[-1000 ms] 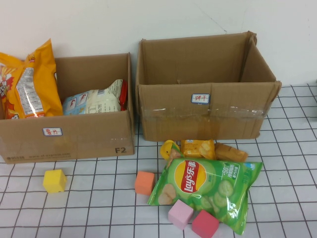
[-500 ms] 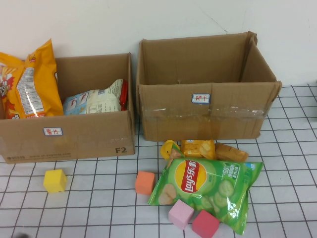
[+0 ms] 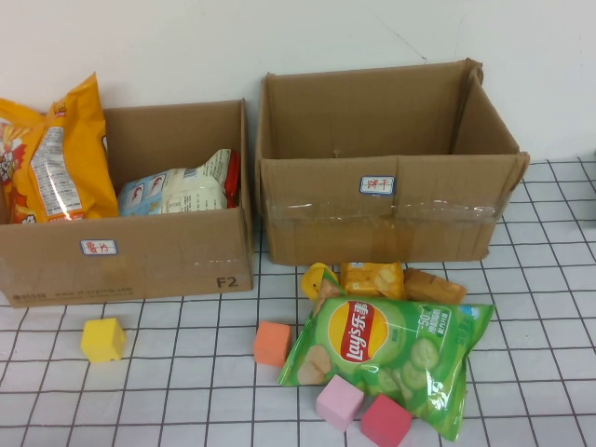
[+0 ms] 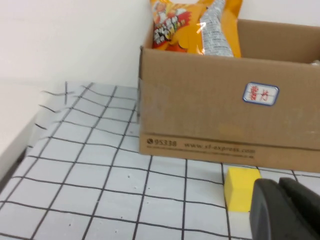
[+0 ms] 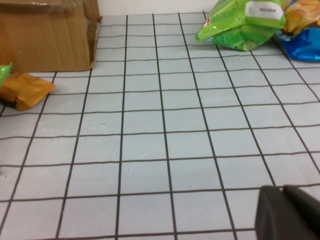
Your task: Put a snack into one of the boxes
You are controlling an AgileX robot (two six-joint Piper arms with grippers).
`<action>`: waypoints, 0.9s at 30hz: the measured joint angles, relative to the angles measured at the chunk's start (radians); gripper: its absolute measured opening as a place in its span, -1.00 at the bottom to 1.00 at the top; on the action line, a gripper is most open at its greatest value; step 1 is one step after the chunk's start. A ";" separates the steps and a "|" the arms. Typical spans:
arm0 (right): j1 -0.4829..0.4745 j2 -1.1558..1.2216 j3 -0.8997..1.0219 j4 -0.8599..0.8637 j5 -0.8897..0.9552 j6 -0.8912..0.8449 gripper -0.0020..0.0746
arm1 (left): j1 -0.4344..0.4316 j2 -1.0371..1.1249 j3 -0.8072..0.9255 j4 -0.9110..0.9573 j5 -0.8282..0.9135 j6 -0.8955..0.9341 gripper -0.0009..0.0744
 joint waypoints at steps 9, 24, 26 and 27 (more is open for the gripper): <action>0.000 0.000 0.000 0.000 0.000 0.000 -0.95 | 0.008 -0.017 0.004 0.032 0.172 0.157 -0.98; 0.000 0.000 0.000 0.000 0.002 0.000 -0.95 | 0.008 -0.017 0.000 0.032 0.187 0.220 -0.98; 0.000 0.000 0.000 0.000 0.002 0.000 -0.95 | 0.008 -0.017 -0.001 0.032 0.190 0.220 -0.98; 0.000 0.000 0.000 0.000 0.002 0.000 -0.95 | 0.008 -0.017 -0.001 0.032 0.190 0.220 -0.98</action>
